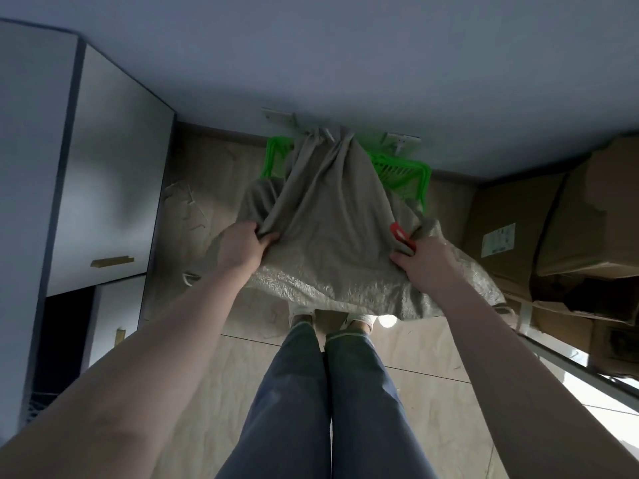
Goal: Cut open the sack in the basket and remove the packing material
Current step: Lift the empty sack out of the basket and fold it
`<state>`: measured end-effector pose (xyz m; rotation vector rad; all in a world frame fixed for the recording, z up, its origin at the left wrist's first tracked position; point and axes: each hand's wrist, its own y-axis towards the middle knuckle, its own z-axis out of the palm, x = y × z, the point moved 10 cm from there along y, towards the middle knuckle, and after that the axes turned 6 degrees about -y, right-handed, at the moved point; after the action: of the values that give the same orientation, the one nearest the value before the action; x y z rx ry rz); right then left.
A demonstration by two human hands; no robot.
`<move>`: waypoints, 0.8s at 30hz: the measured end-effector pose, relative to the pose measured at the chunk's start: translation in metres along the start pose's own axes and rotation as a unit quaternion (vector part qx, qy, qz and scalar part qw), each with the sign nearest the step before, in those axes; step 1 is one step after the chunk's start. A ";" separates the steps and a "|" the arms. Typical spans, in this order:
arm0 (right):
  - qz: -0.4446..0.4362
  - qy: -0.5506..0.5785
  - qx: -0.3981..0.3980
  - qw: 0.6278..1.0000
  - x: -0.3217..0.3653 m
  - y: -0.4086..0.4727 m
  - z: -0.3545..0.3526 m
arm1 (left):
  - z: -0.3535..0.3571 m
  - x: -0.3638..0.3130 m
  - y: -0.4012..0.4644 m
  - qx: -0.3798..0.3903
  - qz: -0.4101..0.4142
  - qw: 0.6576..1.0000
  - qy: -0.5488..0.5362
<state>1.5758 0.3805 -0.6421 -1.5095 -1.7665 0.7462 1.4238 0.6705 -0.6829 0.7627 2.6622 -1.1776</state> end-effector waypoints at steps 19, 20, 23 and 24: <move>0.065 0.194 0.001 0.979 -0.006 -0.008 0.021 | 0.029 -0.068 -0.035 0.138 0.045 0.989 -0.002; 0.066 0.206 0.003 0.976 -0.003 -0.009 0.021 | 0.031 -0.067 -0.035 0.134 0.037 0.990 -0.007; 0.064 0.256 -0.003 0.965 0.004 -0.008 0.020 | 0.030 -0.072 -0.040 0.137 0.016 0.989 -0.058; 0.061 0.276 -0.007 0.959 0.006 -0.006 0.021 | 0.030 -0.074 -0.040 0.134 0.013 0.987 -0.082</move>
<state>1.5544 0.3855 -0.6491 -1.6488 -1.2680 0.3188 1.4654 0.5968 -0.6543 0.6993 2.3835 -1.5415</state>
